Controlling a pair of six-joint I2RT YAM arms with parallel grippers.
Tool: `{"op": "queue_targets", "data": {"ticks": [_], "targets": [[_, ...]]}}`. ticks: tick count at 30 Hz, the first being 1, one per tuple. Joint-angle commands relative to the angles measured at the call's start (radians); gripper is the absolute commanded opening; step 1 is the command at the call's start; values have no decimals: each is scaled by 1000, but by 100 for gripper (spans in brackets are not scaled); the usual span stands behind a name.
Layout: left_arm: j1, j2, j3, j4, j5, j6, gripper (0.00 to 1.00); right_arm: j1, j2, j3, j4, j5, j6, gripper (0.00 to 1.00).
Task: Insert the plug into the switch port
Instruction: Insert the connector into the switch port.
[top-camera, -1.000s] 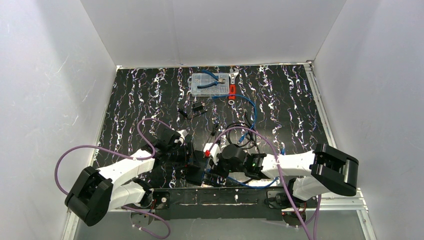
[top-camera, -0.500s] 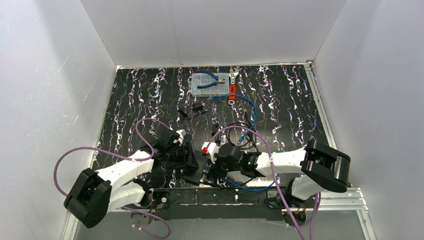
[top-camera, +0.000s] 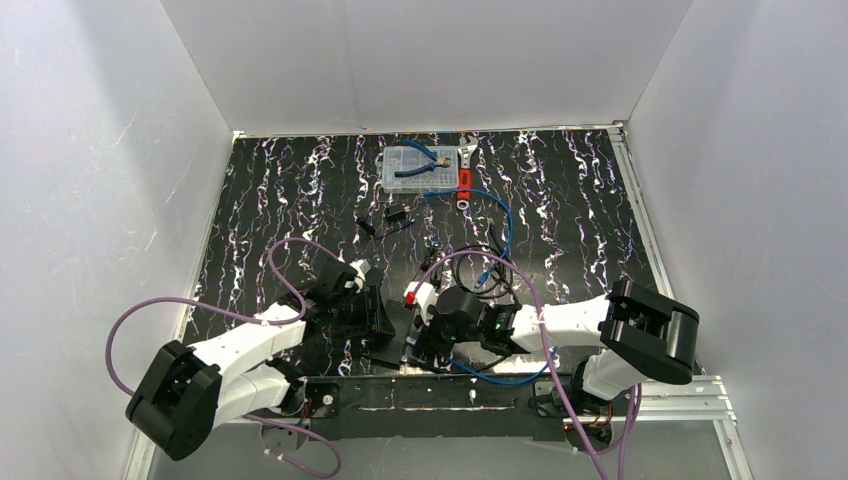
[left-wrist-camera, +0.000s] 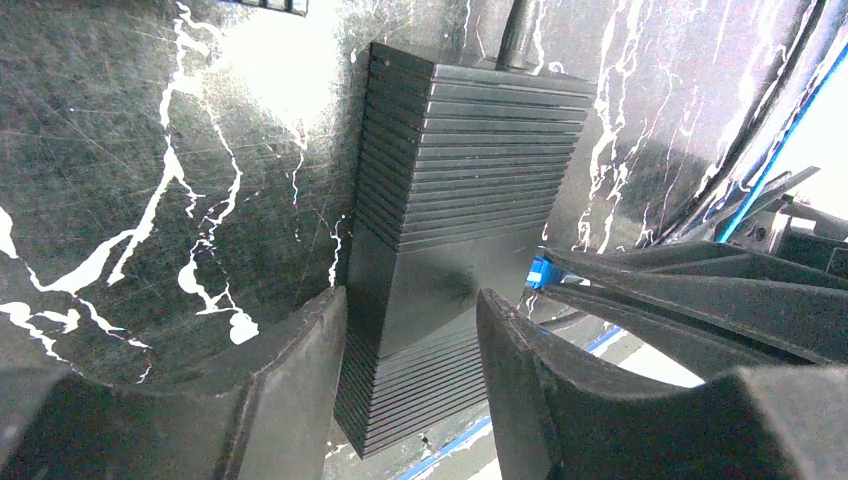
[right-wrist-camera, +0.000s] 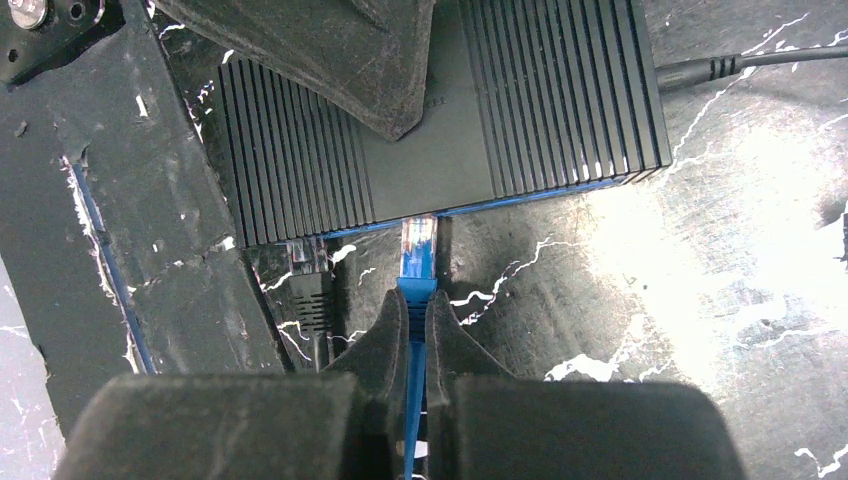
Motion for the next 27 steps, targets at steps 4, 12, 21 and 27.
{"op": "queue_targets", "data": {"ticks": [4, 12, 21, 27], "targets": [[-10, 32, -49, 2, 49, -5, 47, 4, 1, 60, 244, 22, -74, 1], [-10, 63, -48, 17, 62, 2, 46, 8, 2, 63, 268, -61, -227, 1], [-10, 68, -34, 6, 50, 10, 47, 34, -27, 27, 231, -85, -310, 1], [-11, 66, -28, -2, 44, 9, 47, 67, -30, -6, 245, -44, -323, 1]]}}
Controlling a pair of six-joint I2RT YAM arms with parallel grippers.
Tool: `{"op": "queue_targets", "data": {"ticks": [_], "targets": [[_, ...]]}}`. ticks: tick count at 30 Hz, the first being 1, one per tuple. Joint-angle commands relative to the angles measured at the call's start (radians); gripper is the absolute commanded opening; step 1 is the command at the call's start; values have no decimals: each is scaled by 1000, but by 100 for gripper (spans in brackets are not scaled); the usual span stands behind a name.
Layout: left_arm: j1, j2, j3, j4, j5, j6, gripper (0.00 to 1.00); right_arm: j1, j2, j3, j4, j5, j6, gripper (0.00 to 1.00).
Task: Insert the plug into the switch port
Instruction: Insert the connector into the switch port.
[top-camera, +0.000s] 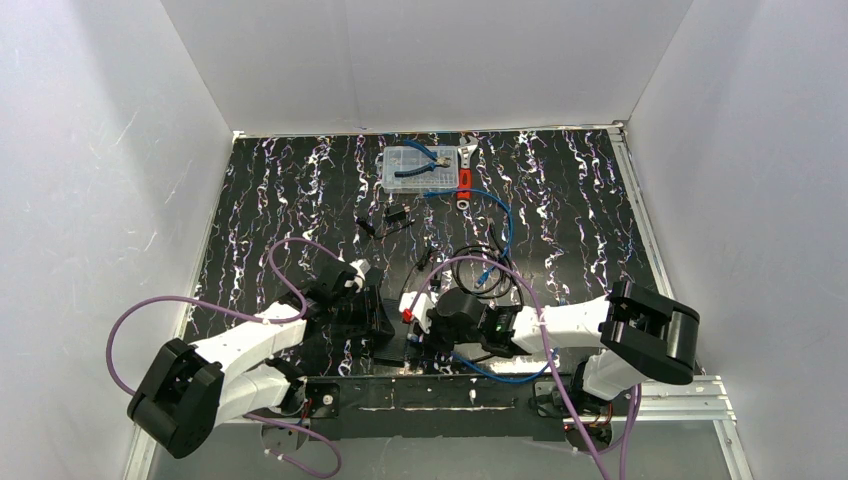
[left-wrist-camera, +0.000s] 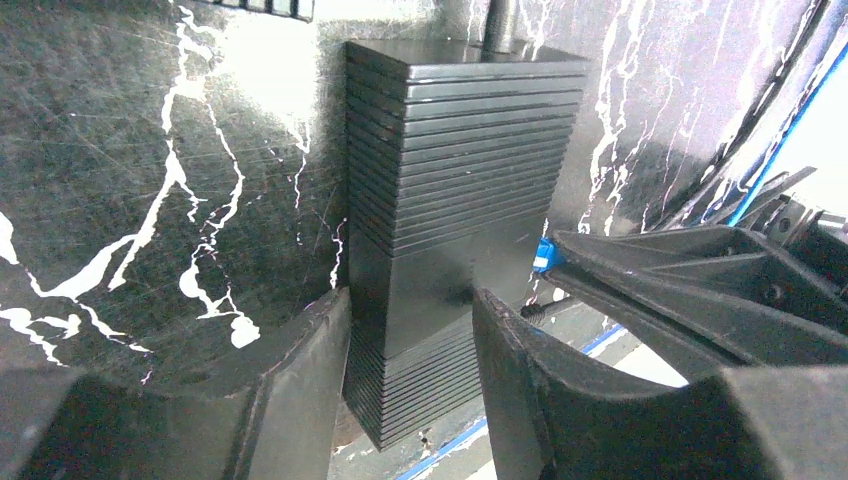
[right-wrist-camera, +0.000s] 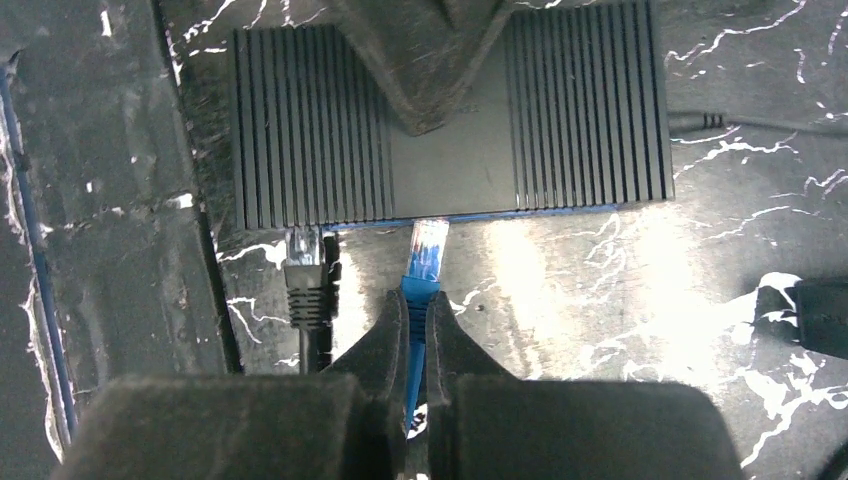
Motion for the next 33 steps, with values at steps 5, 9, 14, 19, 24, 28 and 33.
{"op": "queue_targets", "data": {"ticks": [5, 9, 14, 19, 24, 28, 33], "targets": [[-18, 33, -22, -28, 27, 4, 49, 76, -9, 8, 241, -24, -41, 1], [-19, 19, -19, -38, 25, 1, 49, 82, -8, 10, 251, 9, -20, 1], [-19, 22, -25, -27, 43, -7, 47, 82, -7, 25, 268, 77, 42, 1], [-20, 15, -44, -10, 63, -16, 43, 82, -10, 47, 276, 131, 82, 1], [-20, 15, -60, 14, 84, -22, 38, 79, -1, 68, 291, 110, 61, 1], [-20, 12, -68, 28, 98, -26, 34, 66, 11, 67, 345, 80, 57, 1], [-21, 0, -82, 48, 113, -40, 31, 46, 32, 91, 388, 43, 81, 1]]}}
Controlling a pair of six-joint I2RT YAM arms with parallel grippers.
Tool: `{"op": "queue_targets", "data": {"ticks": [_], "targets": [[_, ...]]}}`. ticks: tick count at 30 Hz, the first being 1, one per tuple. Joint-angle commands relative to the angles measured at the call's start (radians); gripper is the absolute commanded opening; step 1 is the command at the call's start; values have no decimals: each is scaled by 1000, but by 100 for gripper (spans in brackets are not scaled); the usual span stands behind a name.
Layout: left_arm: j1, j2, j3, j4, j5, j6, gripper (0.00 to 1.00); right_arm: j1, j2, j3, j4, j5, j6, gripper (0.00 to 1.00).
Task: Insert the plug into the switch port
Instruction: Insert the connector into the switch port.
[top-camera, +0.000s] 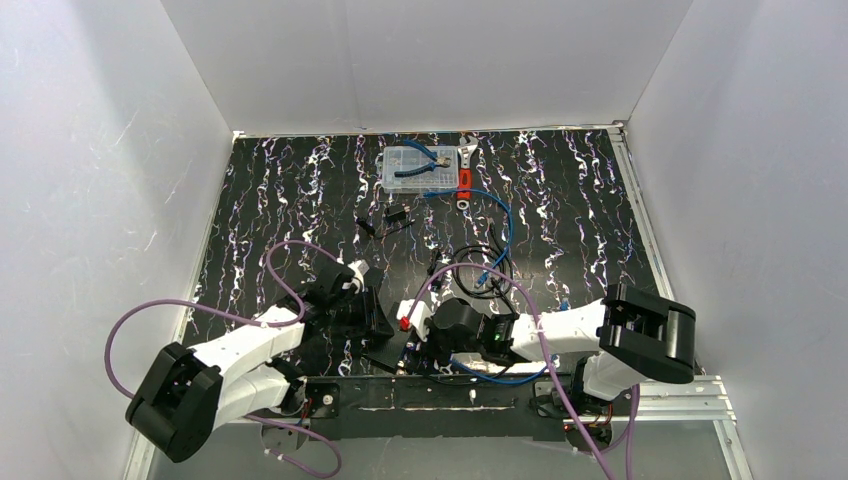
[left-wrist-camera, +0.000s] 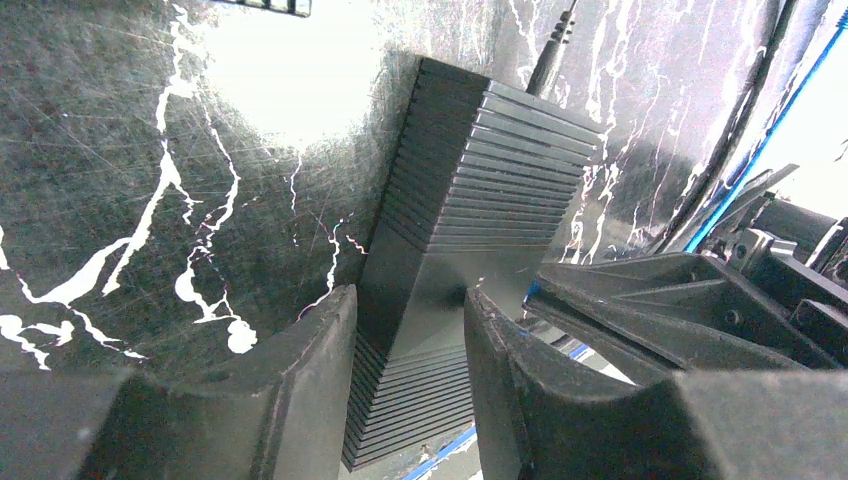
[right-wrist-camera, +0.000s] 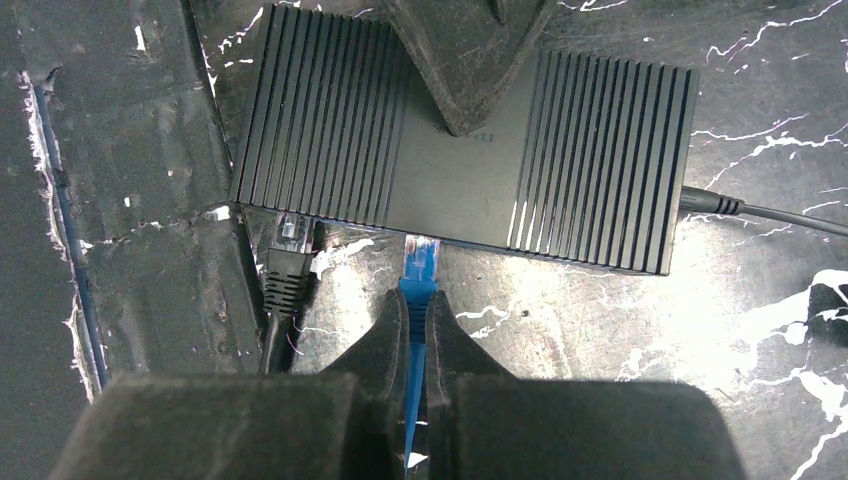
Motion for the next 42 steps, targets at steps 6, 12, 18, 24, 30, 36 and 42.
{"op": "queue_targets", "data": {"ticks": [6, 12, 18, 24, 30, 36, 42], "targets": [[-28, 12, -82, 44, 107, -46, 27, -28, 46, 141, 393, -32, 28, 1], [-39, 16, -103, 78, 122, -56, 26, -47, 55, 196, 394, -46, 15, 1], [-57, 19, -115, 102, 125, -65, 25, -76, 64, 258, 390, -59, 5, 1], [-74, 13, -131, 118, 127, -78, 23, -95, 72, 298, 387, -28, 0, 1], [-79, -20, -155, 117, 130, -98, 23, -97, 75, 305, 387, 59, 1, 1], [-79, -55, -183, 113, 135, -128, 23, -108, 54, 266, 415, 123, 8, 1], [-80, -76, -197, 110, 146, -144, 22, -123, 29, 242, 426, 110, 3, 1]]}}
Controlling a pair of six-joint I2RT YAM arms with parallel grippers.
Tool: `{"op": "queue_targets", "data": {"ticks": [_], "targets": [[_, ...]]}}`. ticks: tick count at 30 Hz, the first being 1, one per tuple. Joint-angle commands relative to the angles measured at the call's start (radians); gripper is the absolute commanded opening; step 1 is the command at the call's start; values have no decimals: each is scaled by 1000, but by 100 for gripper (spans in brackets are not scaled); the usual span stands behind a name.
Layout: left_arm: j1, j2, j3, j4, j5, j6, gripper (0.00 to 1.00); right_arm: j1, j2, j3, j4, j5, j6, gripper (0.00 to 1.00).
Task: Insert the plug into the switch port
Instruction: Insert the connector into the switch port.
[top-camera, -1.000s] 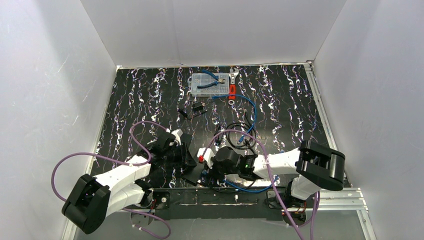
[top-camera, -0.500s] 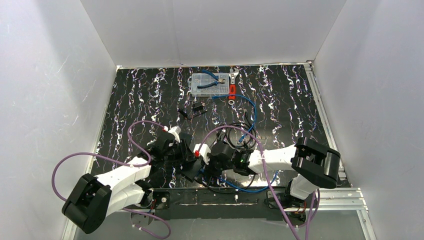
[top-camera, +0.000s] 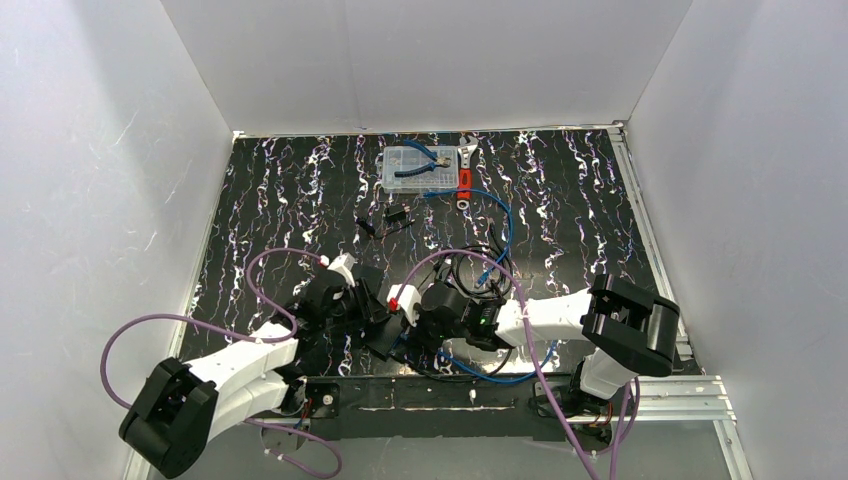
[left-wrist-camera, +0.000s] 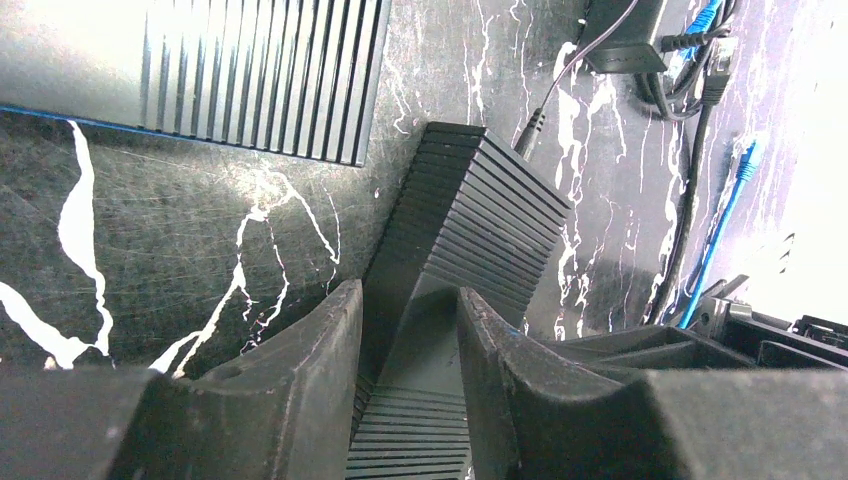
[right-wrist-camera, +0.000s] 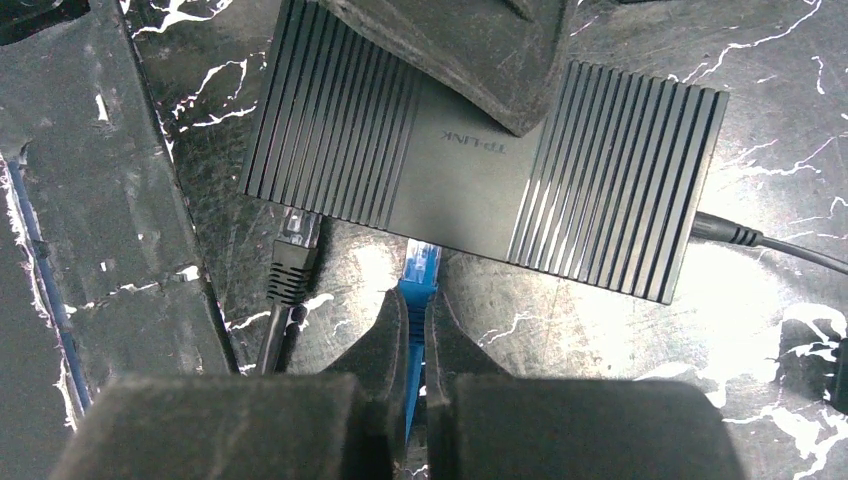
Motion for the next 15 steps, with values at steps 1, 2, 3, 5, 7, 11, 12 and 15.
{"op": "queue_targets", "data": {"ticks": [1, 2, 3, 5, 7, 11, 12, 15], "targets": [[-86, 8, -59, -172, 301, -67, 22, -50, -58, 101, 530, 156, -36, 1], [-86, 4, -59, -174, 302, -71, 22, -51, -57, 100, 534, 154, -37, 1], [-86, -1, -60, -174, 305, -73, 22, -53, -57, 99, 540, 152, -37, 1], [-87, -10, -63, -174, 307, -81, 22, -56, -55, 100, 551, 148, -37, 1], [-90, -19, -67, -176, 309, -92, 21, -59, -51, 104, 563, 144, -36, 1], [-94, -39, -70, -178, 308, -103, 21, -64, -40, 129, 565, 120, -39, 1], [-94, -43, -70, -179, 306, -106, 21, -64, -38, 134, 564, 115, -40, 1], [-97, -45, -67, -182, 304, -108, 20, -66, -36, 140, 559, 103, -42, 1]]}}
